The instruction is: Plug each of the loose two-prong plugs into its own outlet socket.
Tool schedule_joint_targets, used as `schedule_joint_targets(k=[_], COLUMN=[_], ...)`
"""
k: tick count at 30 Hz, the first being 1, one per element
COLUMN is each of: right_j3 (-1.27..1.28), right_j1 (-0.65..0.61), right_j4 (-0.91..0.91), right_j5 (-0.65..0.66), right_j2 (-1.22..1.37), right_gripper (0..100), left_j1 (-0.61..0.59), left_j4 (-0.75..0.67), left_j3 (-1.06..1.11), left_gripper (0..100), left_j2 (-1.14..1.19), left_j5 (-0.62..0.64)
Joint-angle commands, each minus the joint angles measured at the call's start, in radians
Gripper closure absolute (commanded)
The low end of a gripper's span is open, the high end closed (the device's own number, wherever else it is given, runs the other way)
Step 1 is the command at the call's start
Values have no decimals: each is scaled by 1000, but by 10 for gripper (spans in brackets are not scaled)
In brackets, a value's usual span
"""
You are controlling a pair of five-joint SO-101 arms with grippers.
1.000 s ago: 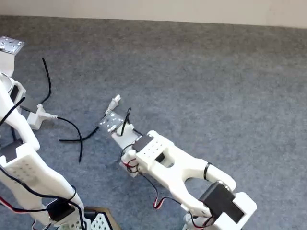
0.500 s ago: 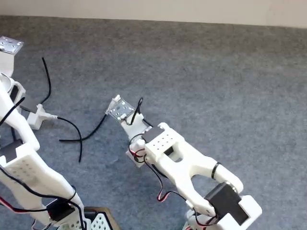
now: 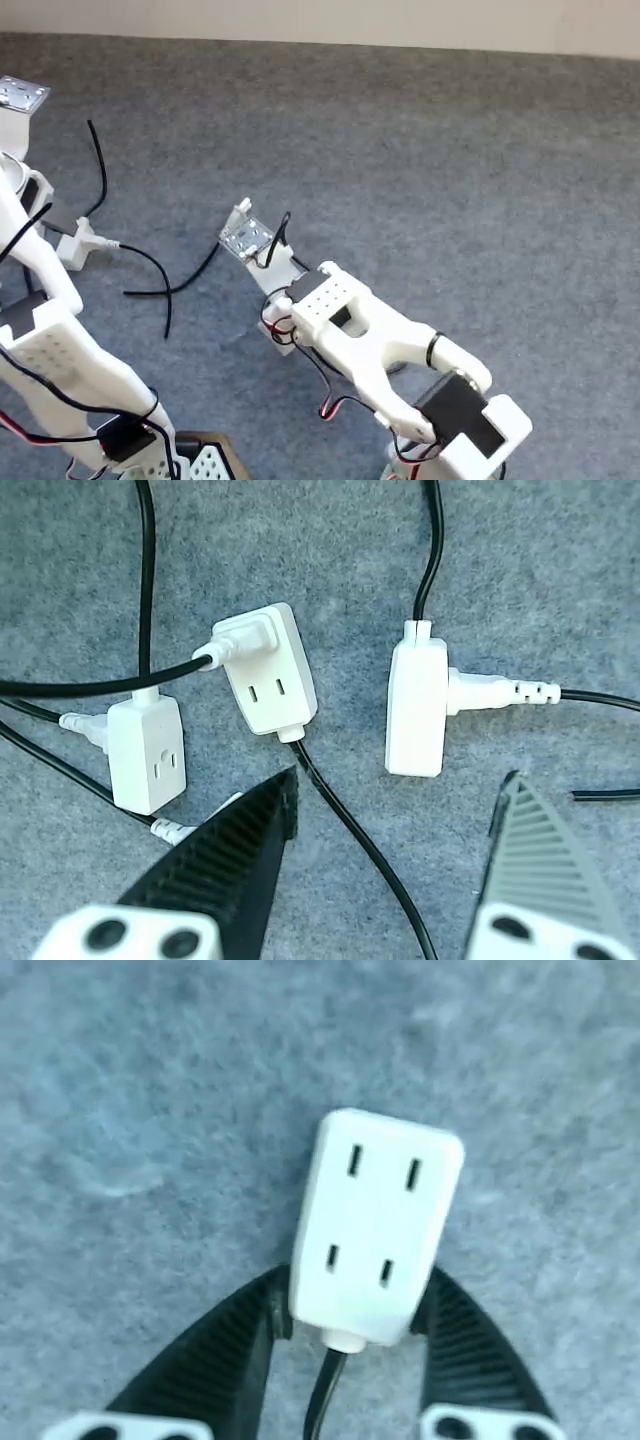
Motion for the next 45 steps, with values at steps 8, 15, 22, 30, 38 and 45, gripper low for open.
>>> schedule_joint_targets(k=[8, 15, 22, 30, 38, 45], right_j3=[-64, -101, -124, -131, -134, -252], right_j1=[10, -99, -226, -234, -194, -65], right_j4=[-53, -41, 117, 174, 174, 219], right_j5=[153, 439, 657, 603, 560, 477], right_j2=[31, 31, 31, 33, 33, 31], right_gripper=[994, 992, 992, 988, 779, 715], left_j1=[-10, -10, -10, -7, -10, -7], left_j4=[-6, -11, -12, -8, -5, -5], left_j3=[-2, -2, -2, -2, -4, -7], left_gripper=[688, 688, 688, 688, 688, 688], left_j2=[-10, -10, -10, -8, -10, -15], left_j5=[6, 6, 6, 6, 6, 6])
